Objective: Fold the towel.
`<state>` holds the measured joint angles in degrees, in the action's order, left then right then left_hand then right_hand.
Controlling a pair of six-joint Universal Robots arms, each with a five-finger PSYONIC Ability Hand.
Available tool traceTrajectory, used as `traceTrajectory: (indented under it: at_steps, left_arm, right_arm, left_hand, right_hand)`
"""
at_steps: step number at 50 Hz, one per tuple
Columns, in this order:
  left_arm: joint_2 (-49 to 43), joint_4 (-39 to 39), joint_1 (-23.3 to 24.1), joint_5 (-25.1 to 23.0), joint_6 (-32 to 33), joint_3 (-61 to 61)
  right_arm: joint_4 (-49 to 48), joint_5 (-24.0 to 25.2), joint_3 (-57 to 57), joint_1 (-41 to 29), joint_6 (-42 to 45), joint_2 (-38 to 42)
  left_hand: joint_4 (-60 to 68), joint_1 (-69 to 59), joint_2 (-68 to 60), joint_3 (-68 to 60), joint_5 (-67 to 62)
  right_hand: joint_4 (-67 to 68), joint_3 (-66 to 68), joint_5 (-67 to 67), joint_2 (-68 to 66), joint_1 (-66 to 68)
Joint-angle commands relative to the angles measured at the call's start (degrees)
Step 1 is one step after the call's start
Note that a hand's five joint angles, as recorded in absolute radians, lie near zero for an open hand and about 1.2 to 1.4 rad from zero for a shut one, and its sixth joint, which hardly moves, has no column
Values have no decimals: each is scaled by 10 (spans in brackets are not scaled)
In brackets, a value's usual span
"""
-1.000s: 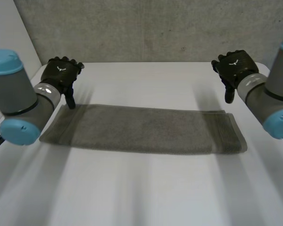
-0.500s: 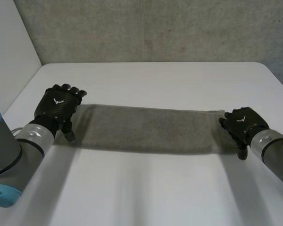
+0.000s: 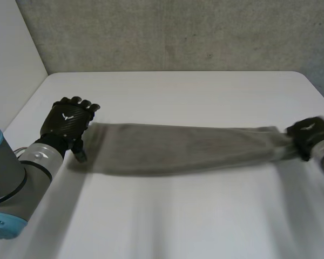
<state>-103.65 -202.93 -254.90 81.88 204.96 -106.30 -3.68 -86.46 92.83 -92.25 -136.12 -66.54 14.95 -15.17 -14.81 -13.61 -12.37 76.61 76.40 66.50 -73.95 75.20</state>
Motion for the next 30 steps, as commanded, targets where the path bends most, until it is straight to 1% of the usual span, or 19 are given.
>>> traceTrajectory:
  at_steps: [1, 4, 6, 7, 9, 10, 11, 12, 14, 15, 17, 18, 20, 21, 22, 23, 26, 27, 30]
  left_arm:
    - [11, 0, -3, -1, 0, -5]
    - [12, 0, -3, -1, 0, -5]
    - [13, 0, -3, -1, 0, -5]
    - [13, 0, -3, -1, 0, -5]
    - [13, 0, -2, -1, 0, -5]
    - [13, 0, -2, -1, 0, -5]
    - [12, 0, -3, -1, 0, -5]
    - [12, 0, -3, -1, 0, -5]
    - [12, 0, -3, -1, 0, -5]
    - [12, 0, -3, -1, 0, -5]
    - [12, 0, -3, 0, 0, -4]
    - [12, 0, -3, 0, 0, -4]
    - [12, 0, -3, 0, 0, -4]
    - [12, 0, -3, 0, 0, -4]
    - [13, 0, -3, 0, 0, -5]
    - [13, 0, -3, 0, 0, -5]
    - [13, 0, -3, 0, 0, -5]
    - [13, 0, -3, 0, 0, -5]
    - [12, 0, -3, 0, 0, -5]
  right_arm:
    - [2, -5, -35, 116, 99, -54]
    - [7, -6, -58, 125, 111, -53]
    - [10, -9, -103, 97, 112, -42]
    - [10, -9, -103, 97, 112, -42]
    - [12, -15, -154, 26, 110, -26]
    - [12, -15, -154, 26, 110, -25]
    - [15, -18, -178, -11, 106, -18]
    - [15, -18, -179, -12, 106, -18]
    - [18, -23, -219, -91, 96, -2]
    - [18, -23, -219, -92, 96, -2]
    - [17, -23, -251, -180, 88, 17]
    - [17, -23, -252, -181, 88, 17]
    - [18, -20, -273, -273, 87, 44]
    - [18, -20, -273, -274, 87, 44]
    - [18, -18, -278, -315, 87, 58]
    - [18, -18, -278, -315, 87, 58]
    - [19, -18, -279, -398, 91, 108]
    - [19, -18, -279, -399, 91, 108]
    - [22, -20, -279, -422, 92, 146]
  left_hand:
    - [-49, 51, 48, 36, 123]
    - [-49, 51, 48, 36, 123]
    - [-49, 51, 48, 36, 123]
    - [-49, 51, 48, 36, 123]
    - [-49, 51, 48, 36, 123]
    - [-49, 51, 48, 36, 123]
    - [-49, 51, 48, 36, 123]
    - [-49, 51, 48, 36, 123]
    - [-49, 51, 48, 36, 123]
    - [-49, 51, 48, 36, 123]
    - [-49, 51, 48, 36, 123]
    - [-49, 51, 48, 36, 123]
    - [-49, 51, 48, 36, 123]
    - [-49, 51, 48, 36, 123]
    - [-49, 51, 48, 36, 123]
    - [-49, 51, 48, 36, 123]
    - [-49, 51, 48, 36, 123]
    - [-49, 51, 48, 36, 123]
    - [-49, 51, 48, 36, 123]
  right_hand:
    - [34, 36, 35, -60, 48]
    - [34, 36, 35, -60, 48]
    - [34, 36, 35, -60, 48]
    - [34, 36, 35, -60, 48]
    - [34, 36, 35, -60, 48]
    - [34, 36, 35, -60, 48]
    - [34, 36, 35, -60, 48]
    - [34, 36, 35, -60, 48]
    - [34, 36, 35, -60, 48]
    - [34, 36, 35, -60, 48]
    - [34, 36, 35, -60, 48]
    - [34, 36, 35, -60, 48]
    - [34, 36, 35, -60, 48]
    - [34, 36, 35, -60, 48]
    - [34, 36, 35, -60, 48]
    - [34, 36, 35, -60, 48]
    - [34, 36, 35, -60, 48]
    - [34, 36, 35, -60, 48]
    - [34, 36, 35, -60, 48]
